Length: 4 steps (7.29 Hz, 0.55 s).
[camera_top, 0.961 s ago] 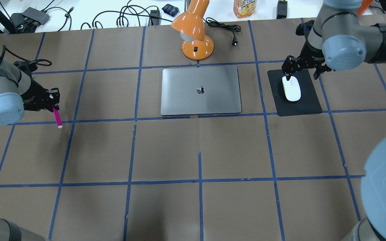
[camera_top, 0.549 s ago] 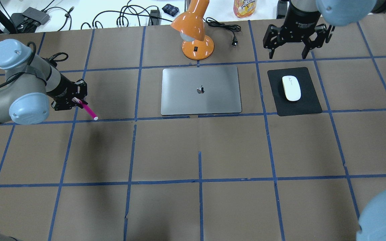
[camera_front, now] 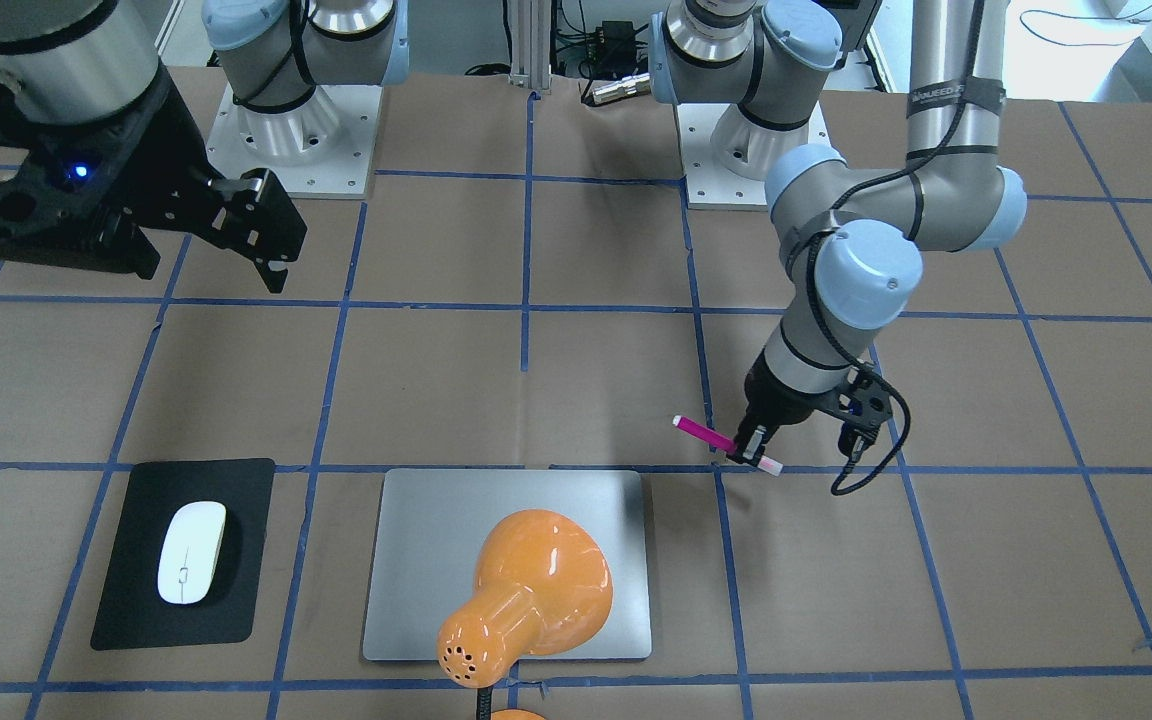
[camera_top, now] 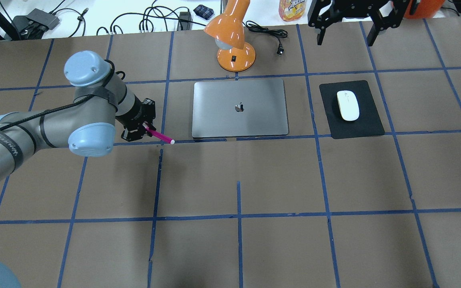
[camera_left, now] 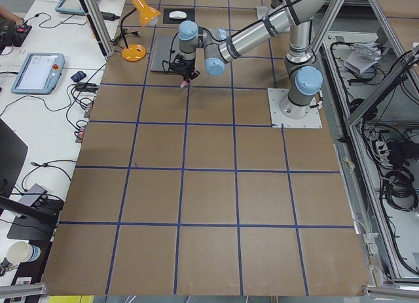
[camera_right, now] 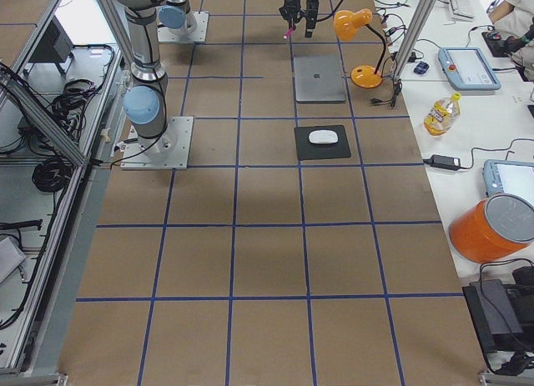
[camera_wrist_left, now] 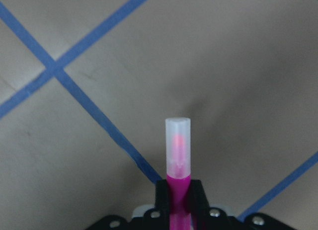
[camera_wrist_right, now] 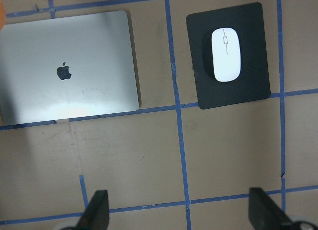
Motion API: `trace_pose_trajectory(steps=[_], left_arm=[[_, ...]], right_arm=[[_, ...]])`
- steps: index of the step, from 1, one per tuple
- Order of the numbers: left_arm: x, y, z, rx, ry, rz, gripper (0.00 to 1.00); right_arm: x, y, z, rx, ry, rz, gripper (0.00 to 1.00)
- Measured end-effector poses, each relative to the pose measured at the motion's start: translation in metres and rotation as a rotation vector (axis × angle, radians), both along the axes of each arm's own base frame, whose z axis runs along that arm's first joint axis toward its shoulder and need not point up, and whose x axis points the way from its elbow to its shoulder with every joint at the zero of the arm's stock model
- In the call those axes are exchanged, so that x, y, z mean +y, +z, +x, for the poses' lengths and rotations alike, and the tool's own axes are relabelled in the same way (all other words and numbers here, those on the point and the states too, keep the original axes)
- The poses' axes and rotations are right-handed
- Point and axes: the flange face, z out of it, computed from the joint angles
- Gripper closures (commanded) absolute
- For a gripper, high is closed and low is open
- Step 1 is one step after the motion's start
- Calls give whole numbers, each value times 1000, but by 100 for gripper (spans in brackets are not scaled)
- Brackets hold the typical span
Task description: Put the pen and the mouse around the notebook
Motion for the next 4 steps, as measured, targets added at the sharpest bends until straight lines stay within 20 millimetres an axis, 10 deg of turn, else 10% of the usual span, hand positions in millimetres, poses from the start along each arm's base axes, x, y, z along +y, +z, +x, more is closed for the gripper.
trace_pose_trajectory(steps=[4], left_arm=[[33, -8, -109, 30, 218, 33, 100]], right_arm=[[28, -29, 0, -4, 11, -54, 0]])
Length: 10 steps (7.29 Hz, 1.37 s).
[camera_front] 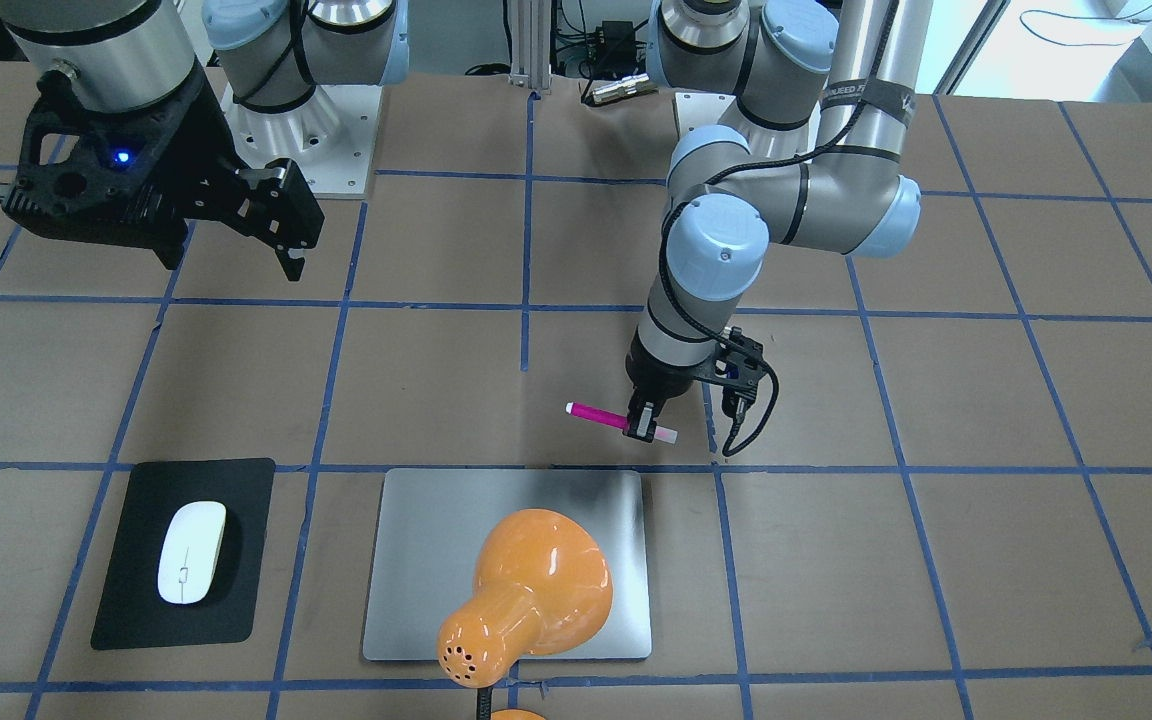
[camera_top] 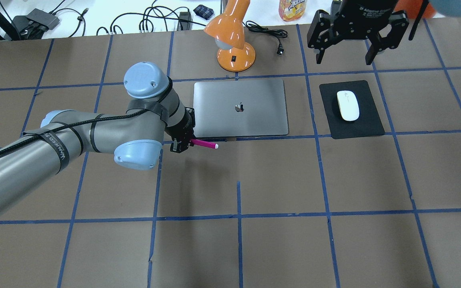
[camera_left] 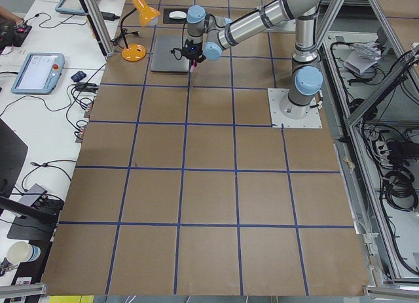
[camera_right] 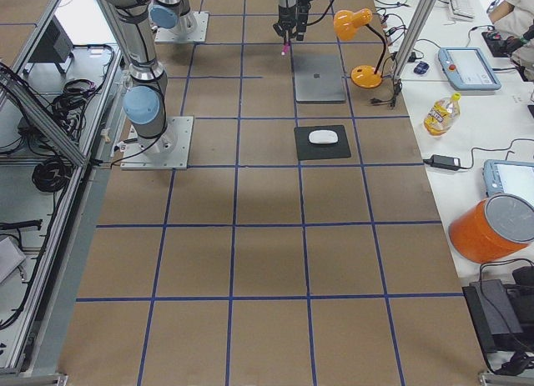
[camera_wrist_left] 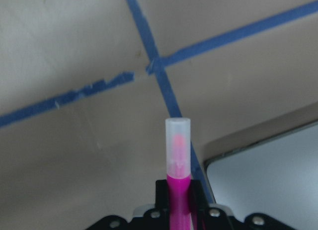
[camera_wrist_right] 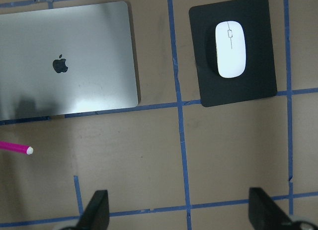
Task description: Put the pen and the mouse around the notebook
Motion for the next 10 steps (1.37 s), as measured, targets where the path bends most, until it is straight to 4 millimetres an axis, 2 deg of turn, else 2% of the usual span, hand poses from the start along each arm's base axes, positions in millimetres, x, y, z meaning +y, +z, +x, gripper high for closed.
trace_pose_trajectory(steps=[2, 4, 7, 10], left_arm=[[18, -8, -38, 2, 70, 25, 100], [34, -20, -66, -1, 108, 53, 100], [45, -32, -86, -8, 112, 75, 100], [32, -33, -99, -4, 130, 71, 100]], right_arm=[[2, -4, 0, -3, 1, -30, 0], [4, -6, 0, -5, 3, -30, 0], [5, -8, 0, -5, 3, -28, 0], [5, -9, 0, -6, 3, -26, 0]])
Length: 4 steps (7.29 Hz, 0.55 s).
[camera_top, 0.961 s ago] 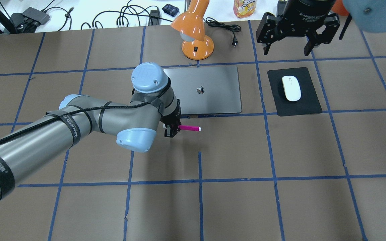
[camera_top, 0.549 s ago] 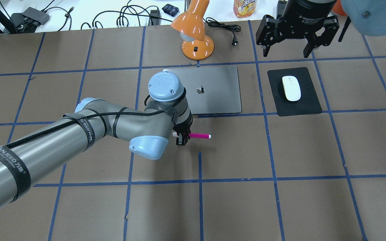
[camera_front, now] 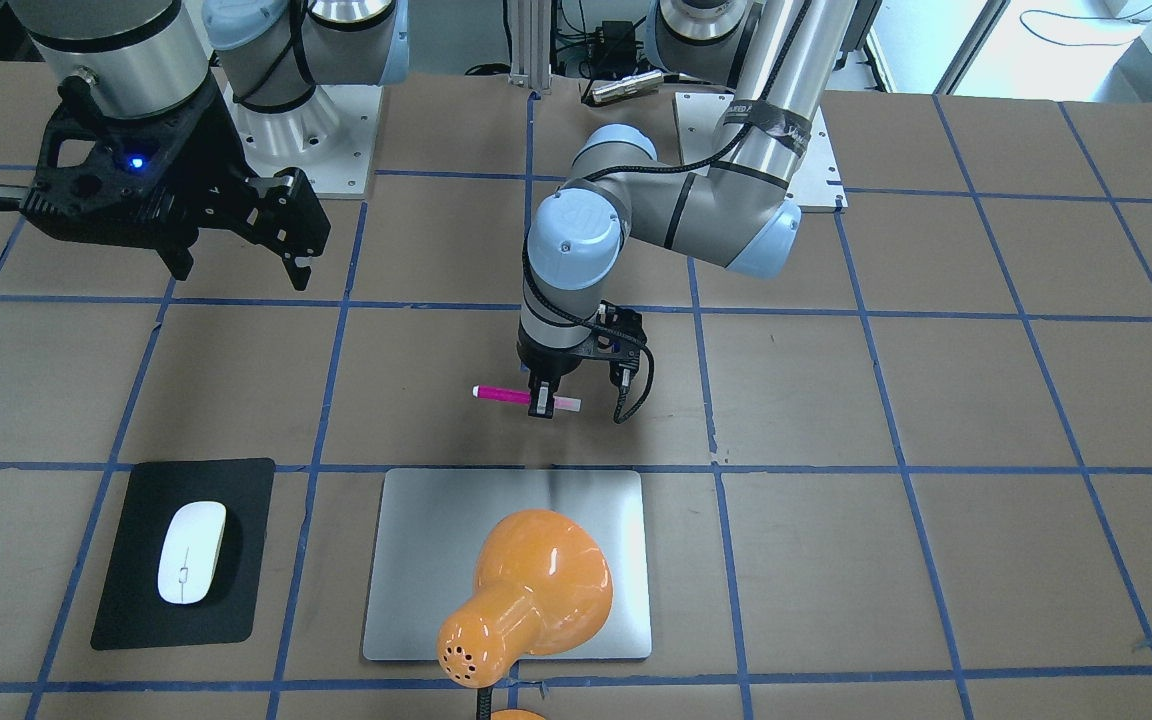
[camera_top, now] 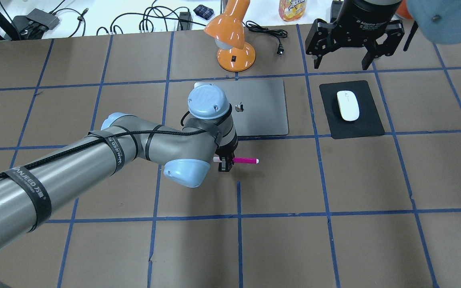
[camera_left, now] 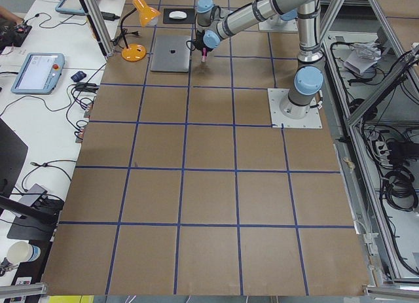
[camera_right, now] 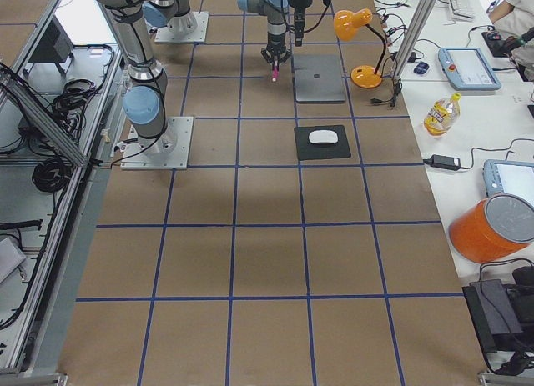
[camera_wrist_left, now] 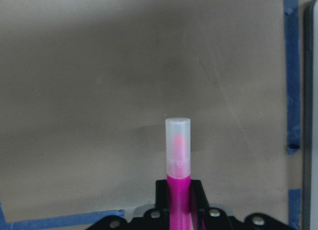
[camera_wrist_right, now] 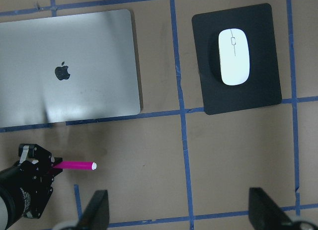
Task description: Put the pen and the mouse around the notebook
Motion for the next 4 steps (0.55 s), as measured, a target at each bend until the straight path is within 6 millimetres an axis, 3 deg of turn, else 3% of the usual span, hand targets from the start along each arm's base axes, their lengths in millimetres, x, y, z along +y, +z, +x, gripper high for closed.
trace_pose_trajectory(steps=[1, 2, 4], left_arm=[[-1, -5, -3, -3, 0, 7, 38], [-1, -8, -5, -6, -3, 11, 0], [-2, -7, -4, -24, -28, -4, 1]], right_arm=[[0, -1, 0, 0, 0, 2, 0], [1, -1, 0, 1, 0, 3, 0], [1, -2, -1, 1, 0, 4, 0]])
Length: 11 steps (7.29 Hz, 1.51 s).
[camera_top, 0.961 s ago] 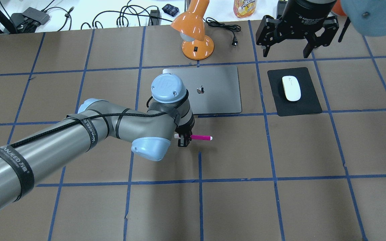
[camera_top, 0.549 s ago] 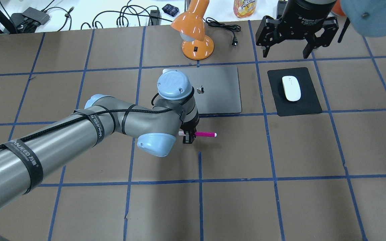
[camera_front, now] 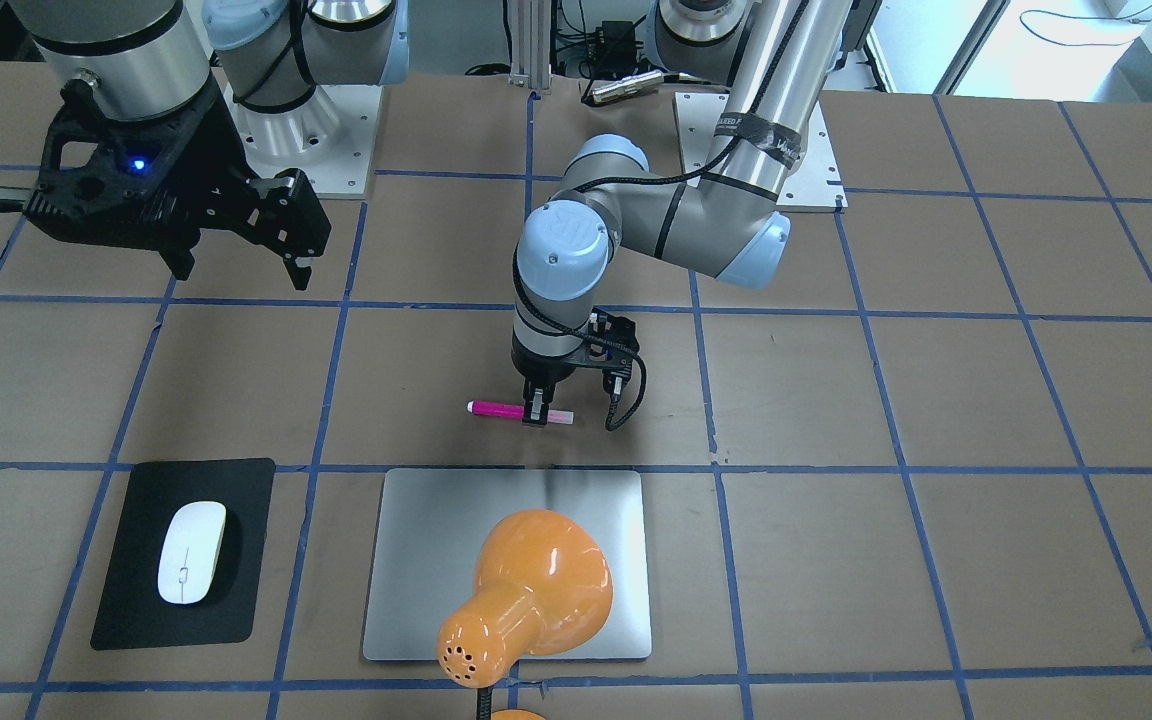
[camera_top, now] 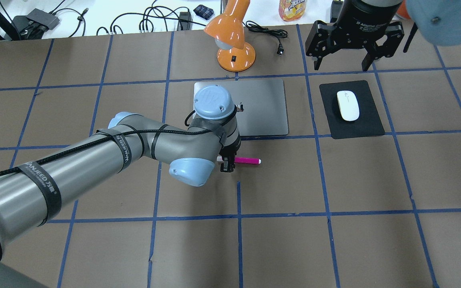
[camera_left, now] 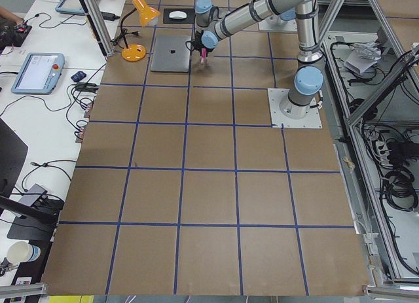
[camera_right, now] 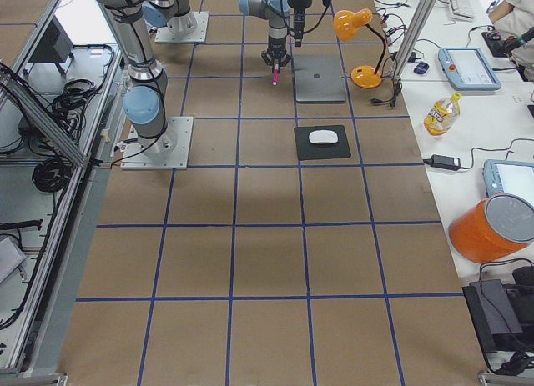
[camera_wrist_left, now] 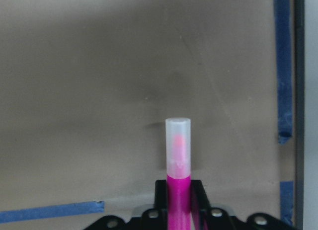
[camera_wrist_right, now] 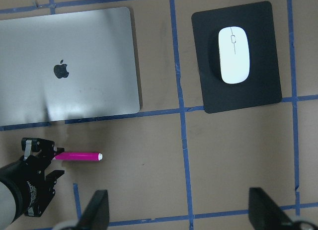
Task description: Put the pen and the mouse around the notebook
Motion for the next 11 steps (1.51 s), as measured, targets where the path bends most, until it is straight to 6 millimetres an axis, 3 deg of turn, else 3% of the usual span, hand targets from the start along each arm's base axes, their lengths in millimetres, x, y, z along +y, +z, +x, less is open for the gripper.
trace_pose_trajectory(steps=[3, 5, 8, 11], left_arm=[[-9, 21, 20, -35, -229, -48, 1], [-29, 43, 64, -56, -374, -59, 0], [-51, 105, 150, -115, -741, -30, 0], [-42, 166, 204, -138, -1088, 13, 0]], right_arm=[[0, 0, 0, 0, -2, 0, 0], [0, 0, -1, 0, -3, 1, 0], [0, 0, 0, 0, -3, 1, 0], [0, 0, 0, 0, -2, 1, 0]])
